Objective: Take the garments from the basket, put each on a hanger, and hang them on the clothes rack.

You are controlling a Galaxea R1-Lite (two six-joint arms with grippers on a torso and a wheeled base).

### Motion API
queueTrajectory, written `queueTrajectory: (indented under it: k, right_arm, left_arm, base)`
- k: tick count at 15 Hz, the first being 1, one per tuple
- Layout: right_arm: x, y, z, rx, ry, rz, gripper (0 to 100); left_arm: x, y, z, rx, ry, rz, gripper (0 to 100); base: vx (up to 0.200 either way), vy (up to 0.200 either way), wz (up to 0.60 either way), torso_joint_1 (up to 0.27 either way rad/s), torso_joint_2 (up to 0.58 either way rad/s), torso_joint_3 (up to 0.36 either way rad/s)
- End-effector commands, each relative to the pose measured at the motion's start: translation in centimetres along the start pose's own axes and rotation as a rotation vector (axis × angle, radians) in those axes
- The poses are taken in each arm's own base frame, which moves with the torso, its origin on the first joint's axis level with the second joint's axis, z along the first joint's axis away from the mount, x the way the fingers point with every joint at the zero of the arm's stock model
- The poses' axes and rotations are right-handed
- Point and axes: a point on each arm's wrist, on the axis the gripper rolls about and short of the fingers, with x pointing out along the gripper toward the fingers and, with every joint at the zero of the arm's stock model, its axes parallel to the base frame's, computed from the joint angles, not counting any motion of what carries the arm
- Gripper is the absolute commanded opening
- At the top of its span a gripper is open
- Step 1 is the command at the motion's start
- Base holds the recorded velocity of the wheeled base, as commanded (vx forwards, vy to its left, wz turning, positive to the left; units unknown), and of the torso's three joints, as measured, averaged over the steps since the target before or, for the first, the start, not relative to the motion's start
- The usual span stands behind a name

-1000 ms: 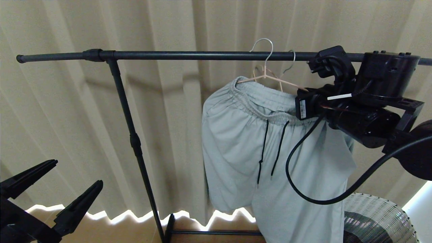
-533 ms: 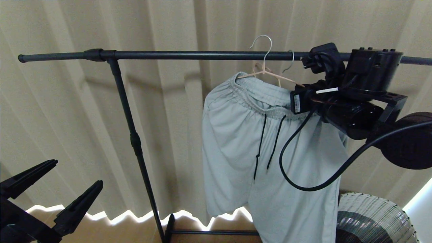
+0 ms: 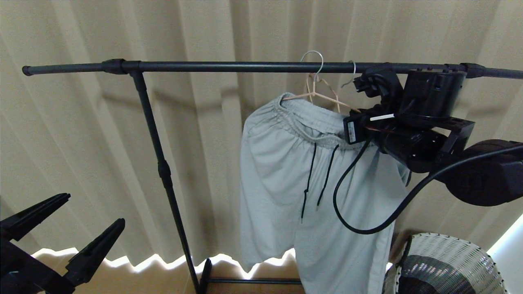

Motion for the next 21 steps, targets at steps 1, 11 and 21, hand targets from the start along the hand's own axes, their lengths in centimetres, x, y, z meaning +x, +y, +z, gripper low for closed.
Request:
queueTrajectory:
  k: [1, 11, 21]
  right_arm:
    - [-0.1, 0.3, -0.1, -0.003, 0.001, 0.009, 0]
    - [0.0, 1.7, -0.6, -0.020, 0.017, 0.041, 0]
    - [0.2, 1.9, -1.2, -0.027, 0.036, 0.018, 0]
  left_arm:
    - [0.0, 0.0, 0.0, 0.000, 0.002, -0.001, 100]
    - [0.1, 0.0, 0.0, 0.000, 0.003, -0.001, 100]
    - [0.0, 0.0, 0.0, 0.000, 0.000, -0.001, 100]
  base:
    - [0.000, 0.000, 0.00, 0.000, 0.00, 0.000]
    - [0.000, 0.000, 0.00, 0.000, 0.00, 0.000]
    - [0.000, 0.000, 0.00, 0.000, 0.00, 0.000]
